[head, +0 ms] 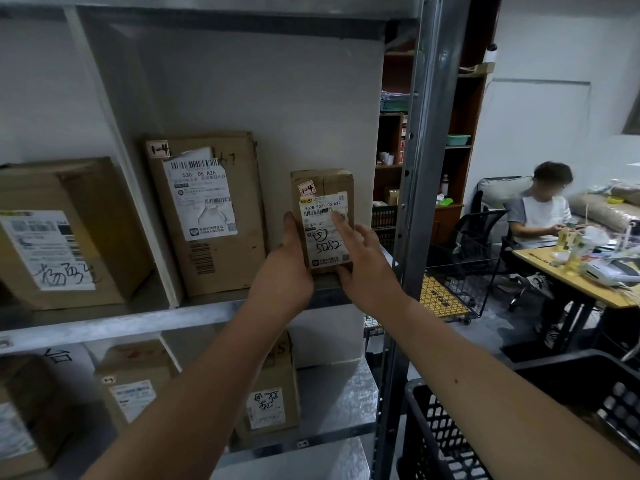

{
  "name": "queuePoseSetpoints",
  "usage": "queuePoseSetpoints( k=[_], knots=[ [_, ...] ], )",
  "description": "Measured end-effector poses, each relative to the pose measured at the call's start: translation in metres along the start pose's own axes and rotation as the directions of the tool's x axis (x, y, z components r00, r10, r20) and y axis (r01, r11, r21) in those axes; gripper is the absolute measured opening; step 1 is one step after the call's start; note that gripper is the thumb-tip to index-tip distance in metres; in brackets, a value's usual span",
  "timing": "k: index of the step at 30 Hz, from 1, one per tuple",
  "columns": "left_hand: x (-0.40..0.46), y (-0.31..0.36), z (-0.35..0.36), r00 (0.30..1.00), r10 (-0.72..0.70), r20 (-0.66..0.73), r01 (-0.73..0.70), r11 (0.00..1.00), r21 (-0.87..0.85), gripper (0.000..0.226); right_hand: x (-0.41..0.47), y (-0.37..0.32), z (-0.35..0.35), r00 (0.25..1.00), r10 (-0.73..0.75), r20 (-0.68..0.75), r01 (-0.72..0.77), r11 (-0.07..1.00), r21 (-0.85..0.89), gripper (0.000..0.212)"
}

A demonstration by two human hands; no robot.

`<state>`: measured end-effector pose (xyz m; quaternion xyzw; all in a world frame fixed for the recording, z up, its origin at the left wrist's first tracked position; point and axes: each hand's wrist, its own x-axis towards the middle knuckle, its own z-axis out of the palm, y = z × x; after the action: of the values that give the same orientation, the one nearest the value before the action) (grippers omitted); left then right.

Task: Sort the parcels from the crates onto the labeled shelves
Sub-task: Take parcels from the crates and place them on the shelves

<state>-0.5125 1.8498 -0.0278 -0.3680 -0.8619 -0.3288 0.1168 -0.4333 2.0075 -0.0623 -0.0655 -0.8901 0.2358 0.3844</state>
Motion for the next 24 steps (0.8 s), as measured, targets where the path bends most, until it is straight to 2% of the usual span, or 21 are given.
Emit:
queuePoseSetpoints(
  k=[4,9,13,17,20,24],
  knots=[
    [-0.015,-0.004,0.002,0.998,0.030,-0.047,-0.034,0.996,-0.078,0.105,-0.008,-0.002,-0.002,0.999,0.038,0.002,-0.038,0.999,0.007,0.105],
    [-0.038,-0.001,0.008,0.992,0.067,-0.102,-0.076,0.993,-0.087,0.096,-0.019,-0.010,-0.003,0.996,0.087,0.012,-0.087,0.996,0.026,0.102],
    [-0.053,0.004,0.016,0.988,0.120,-0.093,-0.120,0.993,0.001,0.088,-0.034,-0.020,-0.012,0.993,0.107,0.050,-0.109,0.993,0.044,0.092],
    [-0.069,0.011,0.024,0.979,0.180,-0.096,-0.171,0.981,0.091,0.080,-0.063,-0.025,-0.027,0.993,0.090,0.077,-0.084,0.993,-0.079,0.085],
    [-0.080,0.014,0.031,0.973,0.217,-0.078,-0.196,0.956,0.216,0.077,-0.089,-0.020,-0.038,0.983,0.103,0.148,-0.071,0.976,-0.206,0.079],
    [-0.097,0.025,0.043,0.971,0.235,-0.028,-0.221,0.941,0.256,0.075,-0.124,-0.006,-0.053,0.974,0.141,0.178,-0.094,0.965,-0.245,0.077]
  ],
)
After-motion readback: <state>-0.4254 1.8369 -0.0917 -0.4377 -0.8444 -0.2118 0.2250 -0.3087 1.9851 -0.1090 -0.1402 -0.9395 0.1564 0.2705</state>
